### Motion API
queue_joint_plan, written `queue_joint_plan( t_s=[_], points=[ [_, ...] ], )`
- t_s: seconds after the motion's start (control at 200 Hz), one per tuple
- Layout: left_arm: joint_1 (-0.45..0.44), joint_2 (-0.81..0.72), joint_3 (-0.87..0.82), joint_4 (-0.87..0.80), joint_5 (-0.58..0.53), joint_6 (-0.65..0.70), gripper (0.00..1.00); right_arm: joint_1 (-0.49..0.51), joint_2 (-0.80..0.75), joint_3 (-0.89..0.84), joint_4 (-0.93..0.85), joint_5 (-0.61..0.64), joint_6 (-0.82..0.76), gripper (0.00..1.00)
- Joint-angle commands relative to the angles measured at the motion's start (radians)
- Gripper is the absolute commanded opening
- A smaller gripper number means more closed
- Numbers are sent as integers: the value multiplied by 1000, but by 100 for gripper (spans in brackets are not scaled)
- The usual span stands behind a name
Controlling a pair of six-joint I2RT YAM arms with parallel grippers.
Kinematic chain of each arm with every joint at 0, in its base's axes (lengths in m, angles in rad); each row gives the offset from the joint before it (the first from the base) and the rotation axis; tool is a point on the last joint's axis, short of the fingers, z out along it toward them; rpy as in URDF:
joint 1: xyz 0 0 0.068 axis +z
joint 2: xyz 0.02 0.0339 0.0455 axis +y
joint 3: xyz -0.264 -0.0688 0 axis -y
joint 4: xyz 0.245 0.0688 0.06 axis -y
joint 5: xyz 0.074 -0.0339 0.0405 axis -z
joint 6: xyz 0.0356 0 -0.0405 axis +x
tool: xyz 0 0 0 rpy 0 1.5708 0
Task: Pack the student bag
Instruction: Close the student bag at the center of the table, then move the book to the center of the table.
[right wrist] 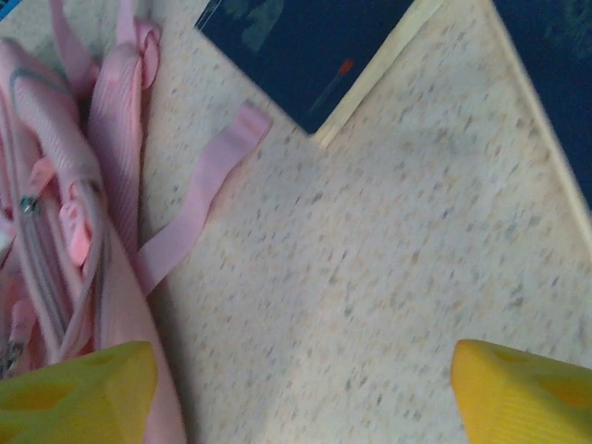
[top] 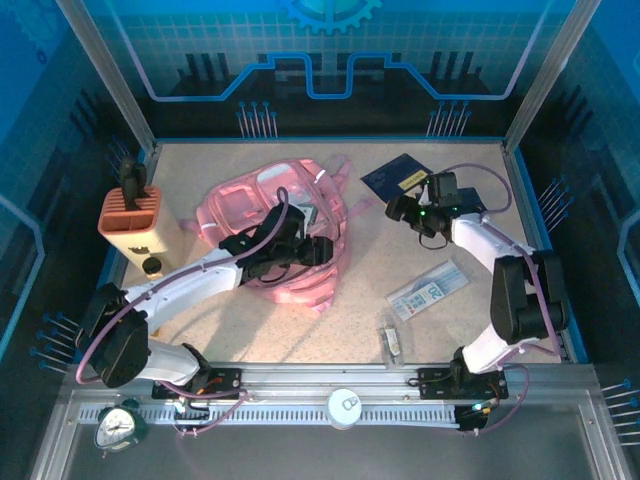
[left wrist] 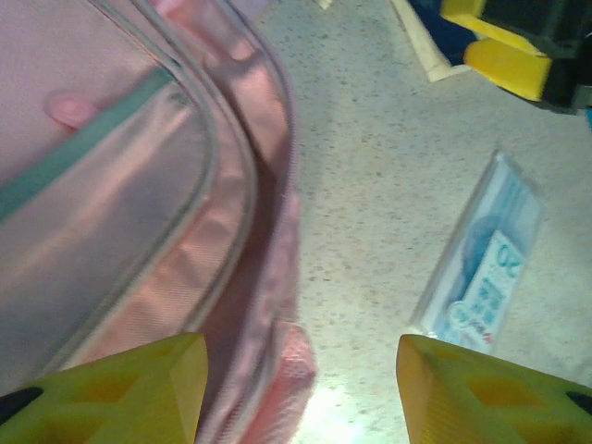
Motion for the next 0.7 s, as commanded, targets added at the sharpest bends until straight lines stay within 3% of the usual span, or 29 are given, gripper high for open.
queue_joint_plan(
  t_s=[0.0, 0.29, 0.695],
  points=[
    [-29, 23, -15, 115, 20, -132, 58, -41, 67, 44, 77, 15, 18, 89],
    [-92, 107, 34, 156, -14, -166, 63, -128, 266, 211, 72, -40, 26, 95],
    [-103, 179, 92, 120, -30, -150, 65, -138, 466, 423, -56, -38, -8, 97]
  ],
)
